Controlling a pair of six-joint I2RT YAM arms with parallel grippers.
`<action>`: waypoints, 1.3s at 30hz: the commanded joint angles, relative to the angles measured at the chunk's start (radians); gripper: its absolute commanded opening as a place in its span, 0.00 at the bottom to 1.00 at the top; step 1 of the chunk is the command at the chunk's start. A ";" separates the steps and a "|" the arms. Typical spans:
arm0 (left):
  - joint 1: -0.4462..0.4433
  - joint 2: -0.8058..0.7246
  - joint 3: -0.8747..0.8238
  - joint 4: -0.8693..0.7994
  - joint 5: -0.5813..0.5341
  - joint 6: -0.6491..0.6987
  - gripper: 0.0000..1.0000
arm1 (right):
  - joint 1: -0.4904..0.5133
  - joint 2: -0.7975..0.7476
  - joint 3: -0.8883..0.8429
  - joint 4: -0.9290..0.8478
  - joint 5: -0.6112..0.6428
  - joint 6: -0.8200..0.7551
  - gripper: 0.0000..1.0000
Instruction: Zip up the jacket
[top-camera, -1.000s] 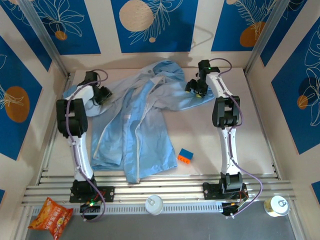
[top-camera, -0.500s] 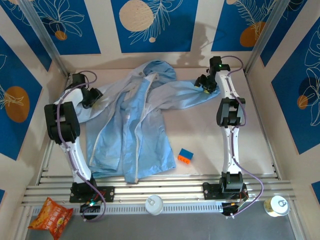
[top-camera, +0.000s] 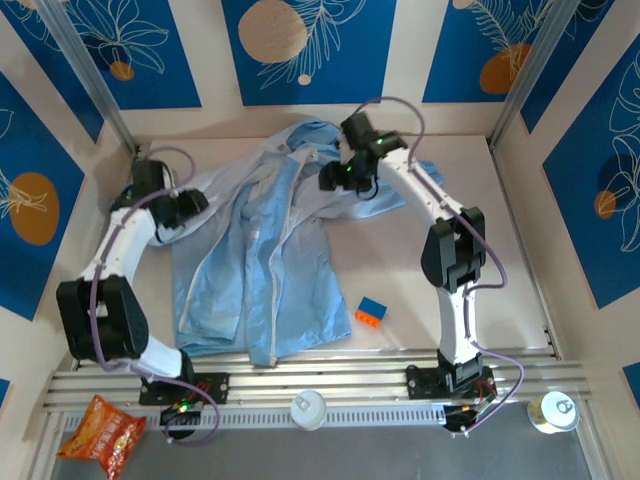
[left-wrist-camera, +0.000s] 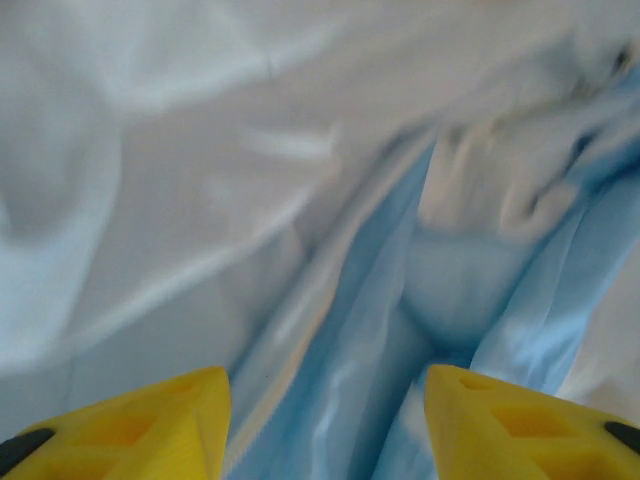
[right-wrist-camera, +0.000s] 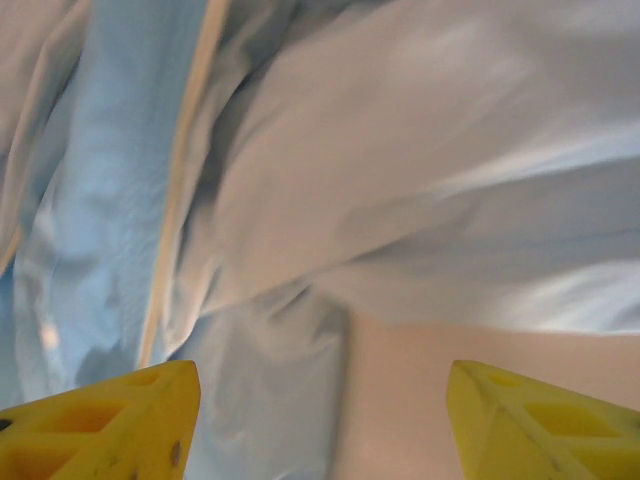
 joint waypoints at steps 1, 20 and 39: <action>-0.102 -0.063 -0.116 -0.090 -0.021 0.009 0.54 | 0.080 -0.039 -0.146 0.055 -0.044 0.012 0.64; -0.553 0.267 -0.147 0.256 -0.162 -0.270 0.48 | 0.054 0.385 0.155 -0.017 -0.054 -0.033 0.52; -0.376 0.028 -0.047 -0.188 -0.319 -0.212 0.56 | -0.021 0.305 0.368 -0.134 -0.071 -0.061 0.56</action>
